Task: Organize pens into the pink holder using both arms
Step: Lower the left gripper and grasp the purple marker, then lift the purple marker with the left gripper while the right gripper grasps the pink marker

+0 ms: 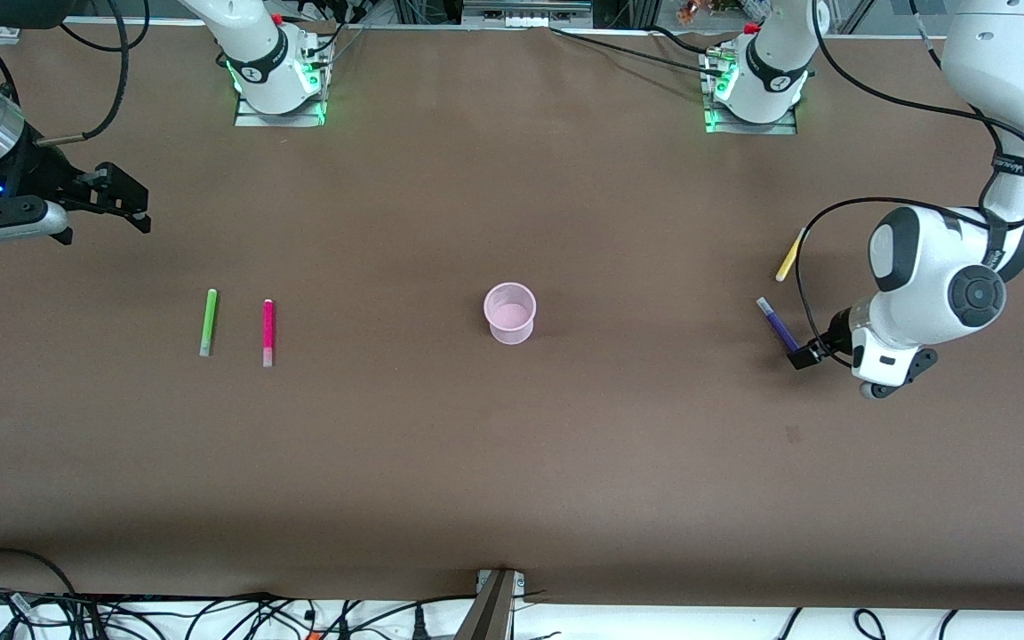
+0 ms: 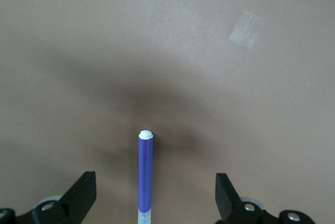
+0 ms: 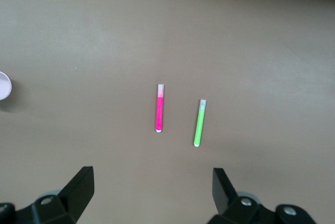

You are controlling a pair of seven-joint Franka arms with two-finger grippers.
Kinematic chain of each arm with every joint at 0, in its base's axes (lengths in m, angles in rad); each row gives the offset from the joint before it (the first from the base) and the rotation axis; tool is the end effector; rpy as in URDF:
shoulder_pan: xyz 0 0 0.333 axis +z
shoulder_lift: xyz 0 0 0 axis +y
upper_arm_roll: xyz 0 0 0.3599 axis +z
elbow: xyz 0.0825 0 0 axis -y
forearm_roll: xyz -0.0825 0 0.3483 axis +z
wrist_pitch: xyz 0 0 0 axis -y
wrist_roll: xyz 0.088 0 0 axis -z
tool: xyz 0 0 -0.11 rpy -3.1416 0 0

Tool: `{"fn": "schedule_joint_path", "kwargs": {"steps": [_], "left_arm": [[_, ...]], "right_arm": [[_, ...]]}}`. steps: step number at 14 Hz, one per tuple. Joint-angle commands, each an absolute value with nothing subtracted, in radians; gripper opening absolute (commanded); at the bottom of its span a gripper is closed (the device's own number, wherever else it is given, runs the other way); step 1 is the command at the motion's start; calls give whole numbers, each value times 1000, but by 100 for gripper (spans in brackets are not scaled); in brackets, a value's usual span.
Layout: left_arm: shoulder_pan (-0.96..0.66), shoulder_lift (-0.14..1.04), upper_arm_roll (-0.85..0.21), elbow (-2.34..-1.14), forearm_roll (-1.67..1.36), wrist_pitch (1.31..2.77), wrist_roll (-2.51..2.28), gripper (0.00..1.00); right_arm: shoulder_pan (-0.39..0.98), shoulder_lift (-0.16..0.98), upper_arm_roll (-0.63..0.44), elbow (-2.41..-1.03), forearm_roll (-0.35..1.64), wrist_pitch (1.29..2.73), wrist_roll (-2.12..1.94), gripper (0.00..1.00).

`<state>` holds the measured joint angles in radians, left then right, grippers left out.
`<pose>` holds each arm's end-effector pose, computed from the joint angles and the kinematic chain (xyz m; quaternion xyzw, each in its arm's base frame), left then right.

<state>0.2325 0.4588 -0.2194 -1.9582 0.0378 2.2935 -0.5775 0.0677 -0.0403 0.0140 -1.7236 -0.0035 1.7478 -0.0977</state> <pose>0.5999 0.0187 0.2988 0.9561 0.2856 -0.0635 0.0184 0.5165 0.0421 0.6347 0.9954 0.0898 0.0322 0.0023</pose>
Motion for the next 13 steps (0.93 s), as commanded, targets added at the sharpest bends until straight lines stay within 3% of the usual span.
{"fn": "schedule_joint_path", "kwargs": {"steps": [1,4,9,11,13], "left_arm": [[238,471,-218,-1973,37,2316,-584,100],[239,485,-218,-1976,37,2318,-584,96],[239,492,-212,-2051,38,2448,-584,88],[239,497,-210,-2054,40,2456,-583,70],[239,520,-212,-2056,73,2485,-584,61]], "right_arm": [[69,-34,14,-1697,-14,1727,-100,100],[69,-29,12,-1698,-15,1729,-98,100],[87,96,15,-1698,-92,1726,-103,100],[86,112,14,-1703,-87,1709,-107,100],[84,113,12,-1733,-71,1733,-86,100]]}}
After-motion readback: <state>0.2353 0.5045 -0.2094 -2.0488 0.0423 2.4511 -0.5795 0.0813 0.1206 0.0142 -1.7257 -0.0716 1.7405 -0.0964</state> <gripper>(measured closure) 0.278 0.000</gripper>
